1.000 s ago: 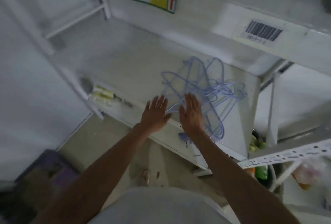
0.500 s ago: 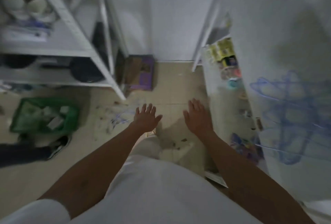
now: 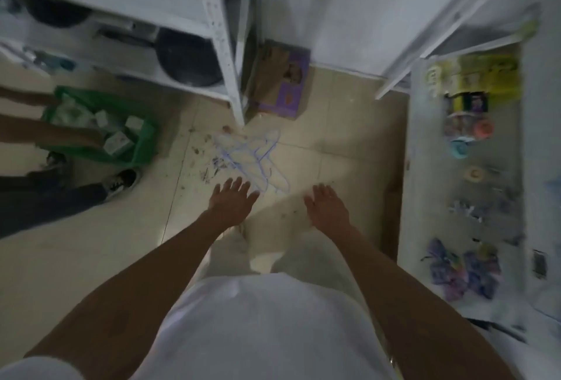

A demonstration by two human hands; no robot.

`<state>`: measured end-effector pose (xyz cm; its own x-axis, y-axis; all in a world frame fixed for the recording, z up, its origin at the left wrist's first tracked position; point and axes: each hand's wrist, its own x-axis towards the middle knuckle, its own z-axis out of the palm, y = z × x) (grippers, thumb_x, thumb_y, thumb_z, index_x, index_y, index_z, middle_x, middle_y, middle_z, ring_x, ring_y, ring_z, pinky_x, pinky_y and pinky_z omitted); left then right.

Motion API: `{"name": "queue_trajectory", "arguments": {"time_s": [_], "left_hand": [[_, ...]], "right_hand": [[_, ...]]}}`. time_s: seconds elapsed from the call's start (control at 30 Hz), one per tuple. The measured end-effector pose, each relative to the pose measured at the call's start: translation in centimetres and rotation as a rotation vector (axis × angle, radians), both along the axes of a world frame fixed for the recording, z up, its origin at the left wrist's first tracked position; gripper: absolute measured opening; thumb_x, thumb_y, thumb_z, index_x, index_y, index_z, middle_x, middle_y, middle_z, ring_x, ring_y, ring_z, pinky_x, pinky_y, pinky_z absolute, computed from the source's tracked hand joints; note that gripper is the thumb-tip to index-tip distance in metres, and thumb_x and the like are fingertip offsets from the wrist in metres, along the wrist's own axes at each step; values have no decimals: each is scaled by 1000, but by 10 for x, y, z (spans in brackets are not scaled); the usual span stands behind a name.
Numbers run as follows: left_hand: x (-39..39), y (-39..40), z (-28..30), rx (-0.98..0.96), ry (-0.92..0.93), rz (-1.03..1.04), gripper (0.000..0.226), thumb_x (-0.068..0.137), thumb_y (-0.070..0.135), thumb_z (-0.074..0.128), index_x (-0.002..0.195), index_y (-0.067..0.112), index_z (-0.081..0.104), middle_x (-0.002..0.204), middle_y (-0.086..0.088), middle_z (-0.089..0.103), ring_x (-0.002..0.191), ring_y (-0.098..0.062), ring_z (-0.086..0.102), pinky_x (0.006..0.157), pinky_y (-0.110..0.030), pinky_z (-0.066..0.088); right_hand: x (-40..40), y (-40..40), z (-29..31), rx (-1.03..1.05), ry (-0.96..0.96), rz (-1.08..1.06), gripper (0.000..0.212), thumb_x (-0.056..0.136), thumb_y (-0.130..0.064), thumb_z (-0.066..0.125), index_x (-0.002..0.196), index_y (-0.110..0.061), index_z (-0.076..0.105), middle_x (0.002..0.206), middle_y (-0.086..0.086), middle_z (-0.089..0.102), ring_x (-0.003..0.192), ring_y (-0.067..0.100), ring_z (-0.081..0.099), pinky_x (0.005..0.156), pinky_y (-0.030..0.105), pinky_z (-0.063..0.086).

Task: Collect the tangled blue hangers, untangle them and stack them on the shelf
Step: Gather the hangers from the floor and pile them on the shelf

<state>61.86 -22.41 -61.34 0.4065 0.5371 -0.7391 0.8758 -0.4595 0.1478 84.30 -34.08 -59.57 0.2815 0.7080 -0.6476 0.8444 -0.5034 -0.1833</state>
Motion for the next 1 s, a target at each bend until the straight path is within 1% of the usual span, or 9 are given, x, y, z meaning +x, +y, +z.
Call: {"name": "queue_trajectory", "arguments": {"time_s": [0.13,0.27,0.4,0.57,0.7,0.77,0.87,0.93,1.0], "left_hand": [[-24,18,-39,-99,20,239,60,109,50,21,161,20,23,171,-6,14,157,-28,15,126,-49,15],[-40,35,-128,4,39,350,57,108,47,29,155,16,36,161,-9,37,147,-33,36,116,-49,35],[-27,42,-277,-33,17,543,54,102,43,44,149,17,44,151,-7,50,139,-30,45,107,-48,42],[-3,48,-488,-106,-38,558,57,98,37,55,150,15,43,149,-12,52,136,-34,48,108,-46,45],[16,70,-635,-130,-69,712,58,100,31,57,151,10,41,143,-19,55,133,-37,51,108,-44,44],[23,85,-687,-78,-165,890,49,99,31,58,141,8,48,128,-23,66,121,-39,62,101,-46,49],[31,105,-737,95,-280,1164,35,94,42,52,114,15,60,101,-16,76,98,-37,72,83,-42,58],[39,114,-756,194,-284,1277,28,90,44,52,99,20,62,92,-7,75,92,-33,71,75,-31,51],[45,120,-766,256,-269,1324,21,88,44,57,91,24,63,84,-3,72,89,-31,70,69,-29,47]], "right_hand": [[-21,34,-43,-69,91,-28,56,111,-40,34,159,-10,35,167,12,29,156,28,24,122,44,25],[-29,84,-142,-136,205,34,56,110,-42,34,157,-12,37,164,12,35,152,28,32,122,45,30],[-12,145,-304,-176,186,147,48,105,-36,44,147,-12,46,148,13,50,139,31,45,107,46,42],[8,207,-500,-131,176,-37,40,102,-26,48,136,-3,51,134,23,60,126,39,57,101,42,45],[23,221,-636,-80,117,135,36,100,-29,50,131,-12,55,127,16,59,123,34,57,98,43,50],[23,221,-687,-56,138,119,35,100,-34,51,128,-14,60,125,14,61,120,32,60,97,40,50],[8,221,-737,37,174,1,36,93,-48,56,112,-20,68,115,6,69,109,29,66,89,37,52],[-5,219,-754,89,141,-44,41,85,-55,58,100,-19,70,98,4,73,95,30,71,81,37,55],[-14,220,-764,97,62,-23,44,81,-57,57,94,-17,71,87,7,73,85,33,71,73,35,53]]}}
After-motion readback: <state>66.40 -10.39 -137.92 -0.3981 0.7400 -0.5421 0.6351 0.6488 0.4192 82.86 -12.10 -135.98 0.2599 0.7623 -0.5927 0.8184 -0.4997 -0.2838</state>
